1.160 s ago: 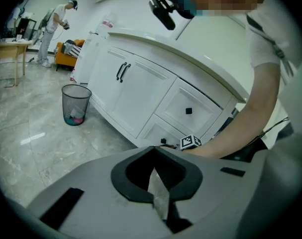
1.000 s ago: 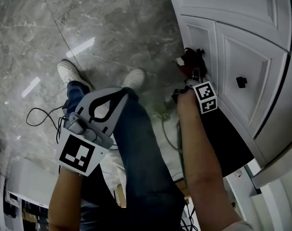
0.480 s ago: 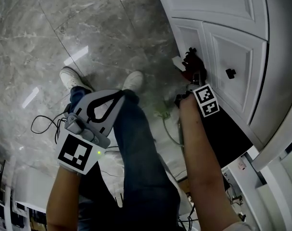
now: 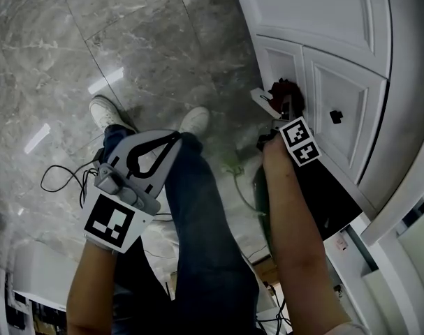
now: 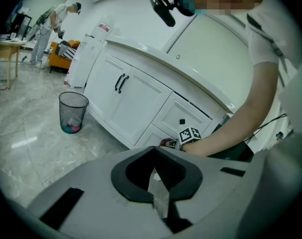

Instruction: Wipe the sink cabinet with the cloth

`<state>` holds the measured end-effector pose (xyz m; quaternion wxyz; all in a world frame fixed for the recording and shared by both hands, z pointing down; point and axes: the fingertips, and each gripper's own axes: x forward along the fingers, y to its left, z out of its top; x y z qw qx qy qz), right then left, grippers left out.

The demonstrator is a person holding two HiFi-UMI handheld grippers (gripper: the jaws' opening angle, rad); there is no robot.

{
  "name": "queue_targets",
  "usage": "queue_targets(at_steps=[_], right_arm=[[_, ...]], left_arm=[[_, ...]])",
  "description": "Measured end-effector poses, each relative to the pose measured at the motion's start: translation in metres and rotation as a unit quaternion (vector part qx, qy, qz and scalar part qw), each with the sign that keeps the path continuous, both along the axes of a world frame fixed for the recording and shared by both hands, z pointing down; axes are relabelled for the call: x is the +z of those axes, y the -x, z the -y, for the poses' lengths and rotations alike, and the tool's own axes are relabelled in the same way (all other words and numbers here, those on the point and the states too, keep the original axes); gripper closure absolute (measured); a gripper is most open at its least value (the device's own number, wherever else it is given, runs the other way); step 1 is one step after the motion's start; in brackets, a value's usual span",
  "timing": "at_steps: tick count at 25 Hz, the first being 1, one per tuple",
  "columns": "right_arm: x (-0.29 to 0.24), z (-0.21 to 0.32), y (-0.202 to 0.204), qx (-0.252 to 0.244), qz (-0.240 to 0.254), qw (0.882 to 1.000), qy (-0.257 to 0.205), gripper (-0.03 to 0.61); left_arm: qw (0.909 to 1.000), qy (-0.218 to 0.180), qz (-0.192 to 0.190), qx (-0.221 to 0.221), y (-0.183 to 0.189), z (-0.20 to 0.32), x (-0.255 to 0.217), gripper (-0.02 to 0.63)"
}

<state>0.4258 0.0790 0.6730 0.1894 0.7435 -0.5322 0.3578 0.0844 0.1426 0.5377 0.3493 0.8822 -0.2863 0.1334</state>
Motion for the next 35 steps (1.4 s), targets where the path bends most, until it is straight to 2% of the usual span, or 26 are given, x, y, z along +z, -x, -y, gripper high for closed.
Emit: queue_targets(at_steps=[8,10,12,18,25,30,33,35], right_arm=[[-0.004,0.050,0.037,-0.063,-0.005,0.998,-0.010,0.500],[-0.008,0.069,0.052,-0.089,0.003,0.996,-0.026,0.500],[-0.006,0.086,0.061,-0.091,0.021,0.995,-0.029,0.500],[0.025,0.097,0.058,-0.018,0.060,0.998,-0.011,0.500],[0.062,0.095,0.051,-0.019,0.058,0.998,-0.001,0.500],[0.076,0.089,0.048,0.024,0.070,0.997,-0.018,0.502],[0.078,0.082,0.047,0.075,0.089,0.993,-0.035,0.502],[0.081,0.067,0.036,0.150,0.113,0.981,-0.046,0.502]], left_arm=[[0.9993,0.012,-0.002,-0.034,0.028,0.003,0.004,0.603],[0.9989,0.016,0.001,-0.044,0.036,0.005,0.006,0.603],[0.9986,0.014,0.003,-0.051,0.042,0.007,0.008,0.603],[0.9975,0.013,0.011,-0.069,0.052,0.012,0.014,0.603],[0.9954,0.027,0.026,-0.088,0.055,0.014,0.026,0.603],[0.9949,0.037,0.032,-0.088,0.046,0.014,0.034,0.603],[0.9955,0.036,0.031,-0.082,0.034,0.014,0.035,0.603],[0.9967,0.031,0.030,-0.069,0.023,0.015,0.033,0.603]])
